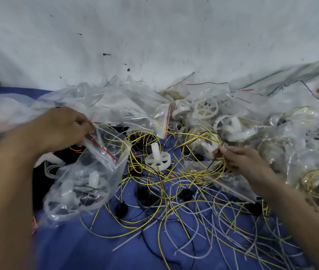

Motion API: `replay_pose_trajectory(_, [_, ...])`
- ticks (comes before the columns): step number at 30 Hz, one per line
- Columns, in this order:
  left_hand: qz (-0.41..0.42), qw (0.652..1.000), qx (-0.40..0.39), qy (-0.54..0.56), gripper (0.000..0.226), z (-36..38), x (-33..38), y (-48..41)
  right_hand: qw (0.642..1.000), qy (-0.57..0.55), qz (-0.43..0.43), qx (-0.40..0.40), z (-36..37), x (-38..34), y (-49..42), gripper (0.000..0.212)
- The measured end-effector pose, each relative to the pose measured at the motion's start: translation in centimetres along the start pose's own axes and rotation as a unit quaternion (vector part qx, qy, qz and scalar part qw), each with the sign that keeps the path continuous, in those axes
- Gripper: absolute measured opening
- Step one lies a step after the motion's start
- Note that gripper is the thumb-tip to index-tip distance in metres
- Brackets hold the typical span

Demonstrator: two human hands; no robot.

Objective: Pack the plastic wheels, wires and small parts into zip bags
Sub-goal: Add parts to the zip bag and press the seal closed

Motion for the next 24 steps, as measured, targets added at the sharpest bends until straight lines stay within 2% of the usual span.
replay_pose_trajectory(2, [-0.009,1.000,0.010,-0.011,0.016,0.5,0.8,0.1,0.987,0.149,-0.040,0.048,-0.5,-0.4,0.0,0.016])
replay_pose_trajectory(4, [0.000,0.999,0.019,-0.047,0.019,0.8,1.9,0.3,0.947,0.282,-0.099,0.120,-1.2,-1.6,-0.2,0.017])
replay_pose_trajectory(6, [0.019,0.996,0.007,-0.086,0.028,1.3,3.4,0.5,0.918,0.318,-0.150,0.183,-1.7,-3.2,-0.3,0.018])
replay_pose_trajectory(8, [0.040,0.994,-0.007,-0.106,0.035,1.9,5.5,1.0,0.918,0.277,-0.184,0.217,-2.0,-4.7,-0.5,0.020])
replay_pose_trajectory(10, [0.080,0.991,0.013,-0.103,0.035,2.7,7.8,1.7,0.934,0.206,-0.203,0.211,-1.7,-5.7,-0.8,0.024])
replay_pose_trajectory(13, [0.190,0.975,0.113,0.019,0.023,5.0,12.0,3.8,0.963,0.082,-0.203,0.157,-0.4,-6.0,-0.7,0.028])
replay_pose_trajectory(14, [0.209,0.969,0.113,0.067,0.022,6.5,13.4,4.6,0.973,0.021,-0.196,0.123,0.1,-5.8,-0.6,0.027])
replay_pose_trajectory(15, [0.214,0.969,0.085,0.085,0.028,8.5,14.7,5.2,0.979,-0.043,-0.181,0.087,0.6,-5.4,-0.5,0.026])
replay_pose_trajectory(17, [0.174,0.982,-0.038,0.067,0.041,13.3,16.4,5.3,0.981,-0.127,-0.141,0.031,1.3,-4.6,-0.3,0.025])
replay_pose_trajectory(19, [0.148,0.983,-0.100,0.052,0.038,16.7,16.4,4.4,0.980,-0.168,-0.103,0.005,1.6,-3.7,-0.3,0.025])
replay_pose_trajectory(21, [0.159,0.981,-0.073,0.082,0.029,18.3,15.2,3.0,0.980,-0.184,-0.073,-0.004,1.3,-2.8,-0.4,0.024])
replay_pose_trajectory(24, [0.227,0.965,-0.030,0.130,0.022,19.5,13.4,1.9,0.977,-0.209,-0.029,-0.018,0.6,-1.8,-0.6,0.024])
Point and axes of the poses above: each hand's wrist, its own y-axis away from the middle knuckle, its own z-axis out of the palm, x = y × z, the point moved 1 cm from there along -y, towards the middle knuckle, and after that the axes turned 7 degrees about y, right-handed, at the moved point
